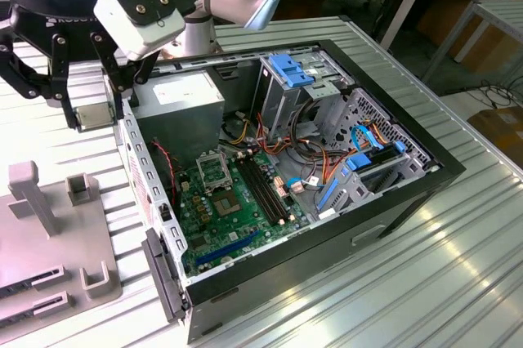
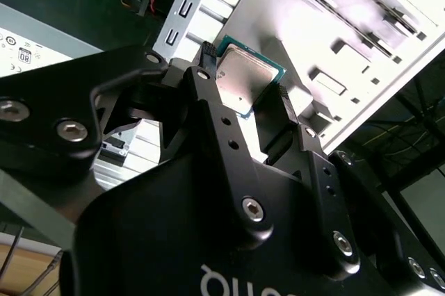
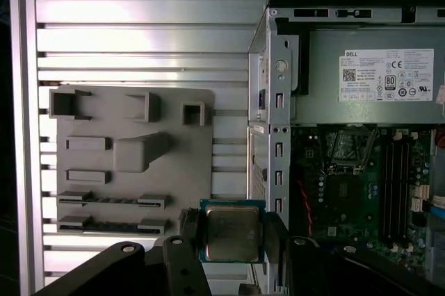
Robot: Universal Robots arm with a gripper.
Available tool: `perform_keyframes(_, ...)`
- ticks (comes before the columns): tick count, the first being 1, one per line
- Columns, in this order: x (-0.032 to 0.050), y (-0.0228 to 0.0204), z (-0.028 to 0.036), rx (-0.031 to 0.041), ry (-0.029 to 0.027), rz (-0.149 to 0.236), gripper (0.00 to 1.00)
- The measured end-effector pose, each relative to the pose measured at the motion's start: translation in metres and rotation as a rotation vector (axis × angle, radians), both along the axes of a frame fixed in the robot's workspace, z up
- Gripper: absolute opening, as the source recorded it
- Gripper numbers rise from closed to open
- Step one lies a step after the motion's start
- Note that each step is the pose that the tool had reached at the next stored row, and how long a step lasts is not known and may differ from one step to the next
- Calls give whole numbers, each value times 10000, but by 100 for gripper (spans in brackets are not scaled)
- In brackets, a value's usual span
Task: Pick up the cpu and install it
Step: 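Pick up the cpu and move it towards the insertion slot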
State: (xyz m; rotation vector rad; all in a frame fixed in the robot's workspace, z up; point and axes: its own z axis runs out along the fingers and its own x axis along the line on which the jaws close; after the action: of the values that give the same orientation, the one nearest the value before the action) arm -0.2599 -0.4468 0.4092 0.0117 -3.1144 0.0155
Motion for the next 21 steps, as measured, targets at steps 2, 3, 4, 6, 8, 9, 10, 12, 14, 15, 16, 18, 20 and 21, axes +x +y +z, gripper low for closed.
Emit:
perform_keyframes(2,19,0,0,0,0,0,47)
perform_keyframes(3,29,0,0,1,0,0,47)
perform_keyframes(4,39,0,0,0,0,0,47)
perform_keyframes(6,56,0,0,0,1,0,47)
perform_keyframes(8,77,0,0,0,0,0,47)
perform_keyframes(9,86,0,0,0,1,1,47)
perform_keyframes(10,96,0,0,0,1,1,47)
perform_keyframes(12,121,0,0,-1,1,1,47)
perform_keyframes(14,146,0,0,0,0,0,47)
perform_keyframes(15,156,0,0,0,1,0,47)
perform_keyframes(16,163,0,0,0,1,0,47)
perform_keyframes(18,182,0,0,0,1,0,47)
perform_keyframes(20,204,0,0,0,0,1,47)
perform_keyframes(21,212,0,0,0,1,0,47)
